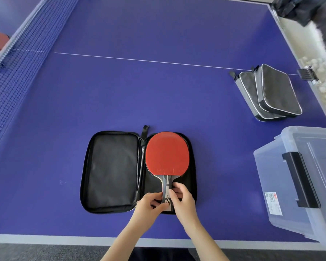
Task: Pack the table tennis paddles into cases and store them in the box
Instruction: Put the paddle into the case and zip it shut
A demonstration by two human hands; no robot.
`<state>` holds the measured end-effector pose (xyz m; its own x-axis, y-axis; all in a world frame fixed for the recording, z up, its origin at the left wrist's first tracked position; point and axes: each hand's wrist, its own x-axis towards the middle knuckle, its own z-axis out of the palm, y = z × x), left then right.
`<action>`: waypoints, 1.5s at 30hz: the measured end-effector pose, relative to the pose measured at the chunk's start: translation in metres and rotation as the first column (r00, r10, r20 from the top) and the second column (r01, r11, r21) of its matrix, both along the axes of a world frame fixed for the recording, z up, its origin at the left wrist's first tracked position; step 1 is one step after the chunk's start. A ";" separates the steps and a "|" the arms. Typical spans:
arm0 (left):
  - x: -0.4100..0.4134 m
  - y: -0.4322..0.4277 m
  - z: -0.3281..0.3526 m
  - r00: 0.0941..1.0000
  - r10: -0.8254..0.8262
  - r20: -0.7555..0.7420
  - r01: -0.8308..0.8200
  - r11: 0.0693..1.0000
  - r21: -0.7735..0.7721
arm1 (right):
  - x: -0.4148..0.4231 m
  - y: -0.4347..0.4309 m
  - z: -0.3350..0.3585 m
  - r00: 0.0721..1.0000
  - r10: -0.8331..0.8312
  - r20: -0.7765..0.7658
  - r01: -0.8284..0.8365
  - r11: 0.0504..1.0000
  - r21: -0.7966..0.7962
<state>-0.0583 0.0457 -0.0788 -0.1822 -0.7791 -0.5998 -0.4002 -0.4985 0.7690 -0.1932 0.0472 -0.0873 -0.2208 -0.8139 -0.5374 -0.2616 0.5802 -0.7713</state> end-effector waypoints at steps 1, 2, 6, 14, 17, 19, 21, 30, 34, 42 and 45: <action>-0.001 0.000 -0.001 1.000 -0.009 0.001 0.009 1.000 -0.009 | 0.002 0.001 0.001 1.000 -0.014 0.006 0.014 1.000 -0.001; 0.000 0.000 -0.003 1.000 -0.016 0.001 0.016 1.000 -0.012 | 0.004 0.001 0.002 1.000 -0.026 0.009 0.026 1.000 -0.005; 0.003 0.001 0.000 0.999 0.024 0.035 -0.021 0.996 -0.087 | 0.002 0.002 0.004 0.999 -0.043 0.016 0.043 0.999 -0.023; 0.103 -0.026 0.002 0.597 0.641 0.481 -0.438 0.764 -0.474 | -0.032 -0.008 0.010 0.970 -0.223 -0.101 0.213 0.972 -0.097; 0.137 -0.036 -0.004 0.559 0.572 0.600 -0.498 0.811 -0.308 | -0.038 -0.012 0.011 0.973 -0.196 -0.121 0.184 0.977 -0.107; 0.149 -0.039 -0.009 0.603 0.499 0.623 -0.476 0.851 -0.221 | -0.037 -0.014 0.012 0.981 -0.152 -0.121 0.141 0.986 -0.092; 0.154 -0.040 -0.011 0.655 0.489 0.576 -0.462 0.863 -0.206 | -0.032 -0.015 0.012 0.984 -0.135 -0.114 0.127 0.989 -0.076; 0.152 -0.038 0.074 0.809 0.588 0.000 -0.586 0.807 -0.079 | -0.016 -0.027 0.034 0.987 -0.134 -0.085 0.125 0.986 -0.107; 0.108 -0.030 0.115 0.913 0.409 -0.004 -0.399 0.888 -0.227 | 0.002 -0.043 0.067 0.997 0.007 0.082 0.006 0.988 -0.157; 0.001 -0.025 0.111 0.976 0.090 0.198 0.008 0.894 -0.447 | 0.002 -0.055 0.103 0.950 0.071 0.303 -0.019 0.985 -0.171; -0.021 -0.025 0.094 0.989 -0.069 0.133 0.118 0.910 -0.399 | -0.020 -0.053 0.083 0.991 0.008 0.132 0.007 0.993 -0.116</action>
<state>-0.0796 0.0211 0.0153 -0.2156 -0.9418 -0.2580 -0.5263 -0.1105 0.8431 -0.2133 -0.0061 -0.0040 -0.1535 -0.8726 -0.4638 -0.1532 0.4847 -0.8612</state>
